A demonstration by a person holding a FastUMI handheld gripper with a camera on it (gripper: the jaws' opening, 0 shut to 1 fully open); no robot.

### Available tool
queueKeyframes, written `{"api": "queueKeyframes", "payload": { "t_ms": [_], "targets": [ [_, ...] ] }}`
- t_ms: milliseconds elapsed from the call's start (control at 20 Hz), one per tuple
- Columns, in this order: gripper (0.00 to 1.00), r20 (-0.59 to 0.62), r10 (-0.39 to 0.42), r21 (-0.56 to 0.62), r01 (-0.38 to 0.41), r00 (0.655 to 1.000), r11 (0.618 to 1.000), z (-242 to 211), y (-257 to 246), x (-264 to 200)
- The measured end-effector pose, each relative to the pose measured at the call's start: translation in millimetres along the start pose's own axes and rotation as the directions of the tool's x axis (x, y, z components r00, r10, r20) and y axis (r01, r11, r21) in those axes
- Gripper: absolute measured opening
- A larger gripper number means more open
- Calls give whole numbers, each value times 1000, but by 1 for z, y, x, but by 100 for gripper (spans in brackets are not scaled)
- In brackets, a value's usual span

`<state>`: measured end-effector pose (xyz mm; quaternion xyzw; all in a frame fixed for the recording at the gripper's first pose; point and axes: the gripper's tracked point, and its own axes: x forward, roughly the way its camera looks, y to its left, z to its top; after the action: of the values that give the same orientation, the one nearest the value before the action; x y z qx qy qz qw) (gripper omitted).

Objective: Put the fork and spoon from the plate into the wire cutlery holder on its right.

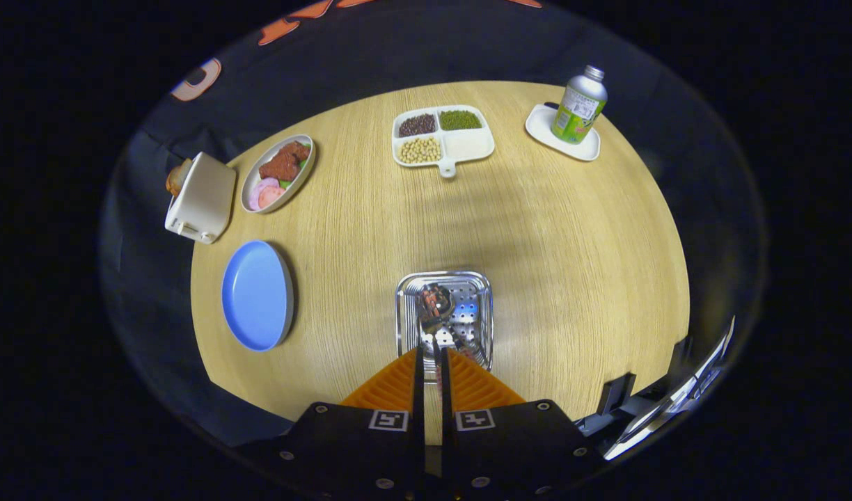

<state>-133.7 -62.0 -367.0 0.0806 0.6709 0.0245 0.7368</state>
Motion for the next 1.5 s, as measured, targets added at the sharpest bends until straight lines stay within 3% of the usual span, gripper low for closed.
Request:
{"api": "queueKeyframes", "payload": {
  "t_ms": [200, 400, 550, 750, 950, 1200, 1350, 1500],
  "targets": [
    [20, 165, 4, -36, 2, 986, 999, 32, 9, -25],
    [34, 334, 47, -31, -39, 941, 999, 68, 31, -64],
    [64, 473, 53, -47, -35, 880, 998, 93, 42, -100],
    [88, 662, 64, -95, -1, 747, 996, 135, 62, -158],
    [96, 799, 82, -123, 27, 596, 992, 160, 80, -212],
    [97, 913, 96, -134, 69, 396, 989, 180, 92, -278],
    [97, 946, 132, -155, 58, 295, 986, 182, 104, -312],
    [97, 966, 141, -161, 78, 218, 984, 184, 108, -337]
  ]
}}
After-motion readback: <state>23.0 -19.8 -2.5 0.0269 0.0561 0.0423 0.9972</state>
